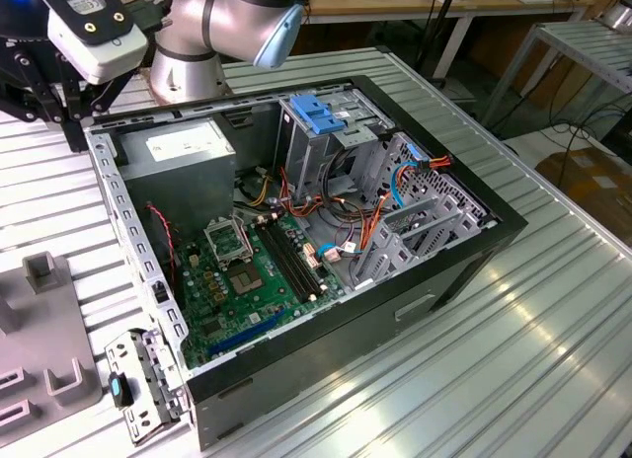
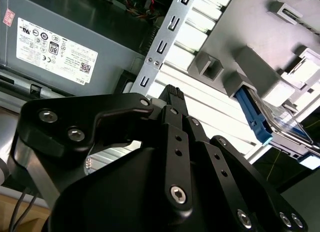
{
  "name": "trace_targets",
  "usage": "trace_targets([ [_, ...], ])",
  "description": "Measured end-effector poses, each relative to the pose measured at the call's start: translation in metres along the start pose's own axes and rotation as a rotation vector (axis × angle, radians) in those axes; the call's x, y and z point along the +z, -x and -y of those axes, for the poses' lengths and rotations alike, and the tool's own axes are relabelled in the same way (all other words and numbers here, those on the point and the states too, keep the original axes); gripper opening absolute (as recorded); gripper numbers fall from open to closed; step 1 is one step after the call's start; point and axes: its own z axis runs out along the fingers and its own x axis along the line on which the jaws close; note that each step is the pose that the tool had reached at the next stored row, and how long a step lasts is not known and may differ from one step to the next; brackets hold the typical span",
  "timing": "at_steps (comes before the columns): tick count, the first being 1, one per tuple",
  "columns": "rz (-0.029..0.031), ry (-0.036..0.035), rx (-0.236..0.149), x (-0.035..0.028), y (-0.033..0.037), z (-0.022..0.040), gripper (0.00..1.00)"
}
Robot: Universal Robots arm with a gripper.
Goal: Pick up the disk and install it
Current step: 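Reach for the disk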
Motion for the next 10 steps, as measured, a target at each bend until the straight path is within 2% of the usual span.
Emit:
trace_targets([
  [10,-0.0001,-0.0001,0.0,-0.0004,-0.012,0.0008,0.11],
])
